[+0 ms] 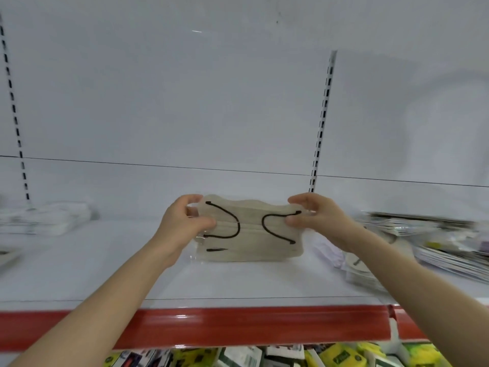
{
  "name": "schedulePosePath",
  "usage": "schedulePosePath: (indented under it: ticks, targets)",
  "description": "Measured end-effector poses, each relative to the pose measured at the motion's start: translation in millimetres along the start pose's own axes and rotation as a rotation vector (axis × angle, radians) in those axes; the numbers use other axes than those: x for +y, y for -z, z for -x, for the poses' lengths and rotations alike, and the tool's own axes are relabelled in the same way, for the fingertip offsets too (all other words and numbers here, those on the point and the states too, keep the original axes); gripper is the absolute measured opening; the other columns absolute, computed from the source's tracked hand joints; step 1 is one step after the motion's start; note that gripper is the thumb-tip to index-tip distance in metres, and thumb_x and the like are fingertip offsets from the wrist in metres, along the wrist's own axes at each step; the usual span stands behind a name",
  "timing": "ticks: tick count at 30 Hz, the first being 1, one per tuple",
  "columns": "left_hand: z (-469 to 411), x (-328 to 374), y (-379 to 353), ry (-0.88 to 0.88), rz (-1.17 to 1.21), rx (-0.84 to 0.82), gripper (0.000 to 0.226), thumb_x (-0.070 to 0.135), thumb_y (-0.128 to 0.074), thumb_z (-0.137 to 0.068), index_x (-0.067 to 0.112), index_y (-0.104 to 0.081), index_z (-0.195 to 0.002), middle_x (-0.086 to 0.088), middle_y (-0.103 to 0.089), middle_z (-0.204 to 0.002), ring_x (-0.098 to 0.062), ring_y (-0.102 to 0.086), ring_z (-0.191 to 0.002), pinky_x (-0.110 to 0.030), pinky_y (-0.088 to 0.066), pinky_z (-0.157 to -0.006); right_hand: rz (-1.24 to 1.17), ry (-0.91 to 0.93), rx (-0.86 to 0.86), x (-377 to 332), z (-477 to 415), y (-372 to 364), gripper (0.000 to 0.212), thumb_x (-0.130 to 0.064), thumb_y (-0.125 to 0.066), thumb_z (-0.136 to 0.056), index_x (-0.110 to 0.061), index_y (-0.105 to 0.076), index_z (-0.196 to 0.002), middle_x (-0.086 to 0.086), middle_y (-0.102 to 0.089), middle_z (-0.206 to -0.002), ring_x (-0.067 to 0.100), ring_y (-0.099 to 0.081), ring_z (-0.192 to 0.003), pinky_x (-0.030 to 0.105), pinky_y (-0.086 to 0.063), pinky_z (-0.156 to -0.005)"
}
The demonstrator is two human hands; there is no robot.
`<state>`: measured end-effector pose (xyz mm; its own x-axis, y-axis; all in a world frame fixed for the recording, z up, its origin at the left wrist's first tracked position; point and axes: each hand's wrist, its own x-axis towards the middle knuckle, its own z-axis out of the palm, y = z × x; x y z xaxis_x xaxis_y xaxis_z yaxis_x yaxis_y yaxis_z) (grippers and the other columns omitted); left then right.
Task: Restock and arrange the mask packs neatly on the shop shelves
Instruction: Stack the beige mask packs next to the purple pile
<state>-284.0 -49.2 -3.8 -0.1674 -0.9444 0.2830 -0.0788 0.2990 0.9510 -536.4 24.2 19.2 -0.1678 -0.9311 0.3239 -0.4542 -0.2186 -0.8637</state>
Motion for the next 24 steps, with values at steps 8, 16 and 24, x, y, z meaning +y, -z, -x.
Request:
schedulePosePath:
  ticks: [8,16,24]
  targets:
    - [-4,-11,-6,0.057,-0.002,-0.016,0.038,0.0,-0.061,-0.083,0.007,-0.05,-0.119,-0.006,-0.06,-0.111,-0.012,-0.057,-0.084,-0.02,-0.038,-0.06,-0.301,-0.105,0.086,19,8,-12,0.072,-0.043,-0.086,-0.05,-0.023,-0.055,-0.112,0.01,-0.058,-0.12,0.026,-0.058,-0.112,0.049,-0.041,-0.103]
    - [-4,-22,-2,0.16,-0.28,-0.189,0.029,0.006,-0.054,-0.083,0.009,-0.049,-0.112,-0.006,-0.057,-0.113,-0.022,-0.056,-0.097,-0.029,-0.044,-0.071,-0.114,-0.1,-0.107,25,19,-17,0.013,-0.018,-0.051,-0.095,-0.026,-0.06,-0.099,-0.012,-0.068,-0.094,-0.003,-0.065,-0.083,0.014,-0.051,-0.068]
    - [11,0,25,0.055,-0.165,0.044,0.019,-0.001,-0.051,-0.086,0.015,-0.045,-0.077,-0.004,-0.052,-0.078,-0.015,-0.048,-0.065,-0.024,-0.041,-0.054,-0.109,-0.139,-0.031,0,18,-36,0.022,-0.022,-0.055,-0.092,-0.005,-0.061,-0.105,0.008,-0.066,-0.095,0.021,-0.063,-0.083,0.046,-0.052,-0.084]
